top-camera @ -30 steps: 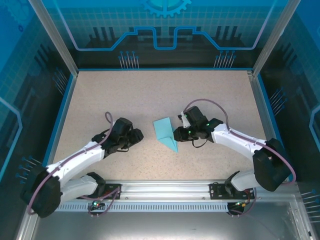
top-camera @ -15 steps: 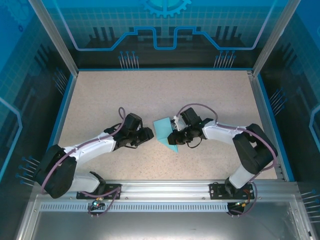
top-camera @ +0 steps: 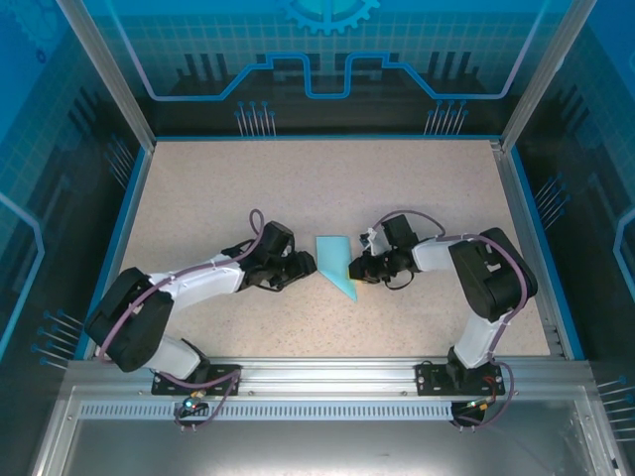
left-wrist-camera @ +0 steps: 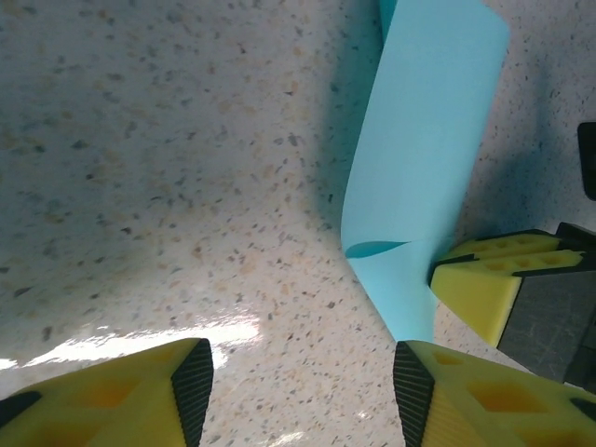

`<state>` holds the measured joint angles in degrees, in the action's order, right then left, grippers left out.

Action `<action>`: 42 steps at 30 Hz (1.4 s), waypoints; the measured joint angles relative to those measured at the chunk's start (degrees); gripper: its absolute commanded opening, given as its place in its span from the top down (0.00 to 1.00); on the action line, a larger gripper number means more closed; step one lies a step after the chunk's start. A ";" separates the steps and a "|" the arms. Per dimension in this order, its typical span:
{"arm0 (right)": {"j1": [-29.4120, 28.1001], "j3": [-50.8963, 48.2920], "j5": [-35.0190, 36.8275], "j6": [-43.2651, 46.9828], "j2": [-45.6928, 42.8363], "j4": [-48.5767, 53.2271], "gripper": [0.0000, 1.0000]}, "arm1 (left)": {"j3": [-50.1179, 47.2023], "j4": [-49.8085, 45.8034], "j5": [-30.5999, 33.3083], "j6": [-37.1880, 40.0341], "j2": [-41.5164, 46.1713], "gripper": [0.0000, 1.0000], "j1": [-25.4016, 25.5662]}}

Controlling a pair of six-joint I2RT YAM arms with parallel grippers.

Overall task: Fold a paper plane with a square sheet of paper (pick it up from the middle)
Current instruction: Fold the wing for the fifth time at the center of the table.

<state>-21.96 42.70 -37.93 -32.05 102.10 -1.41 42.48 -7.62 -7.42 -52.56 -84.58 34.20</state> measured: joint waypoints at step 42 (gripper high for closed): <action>2.10 -0.39 -4.00 0.11 -0.17 -0.98 0.69 | 9.99 5.92 -6.60 -3.02 -16.72 1.00 1.99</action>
<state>-19.86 42.30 -41.93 -31.94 101.93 -2.39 52.47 -1.69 -14.02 -55.57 -101.30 36.18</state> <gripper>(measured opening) 0.294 0.054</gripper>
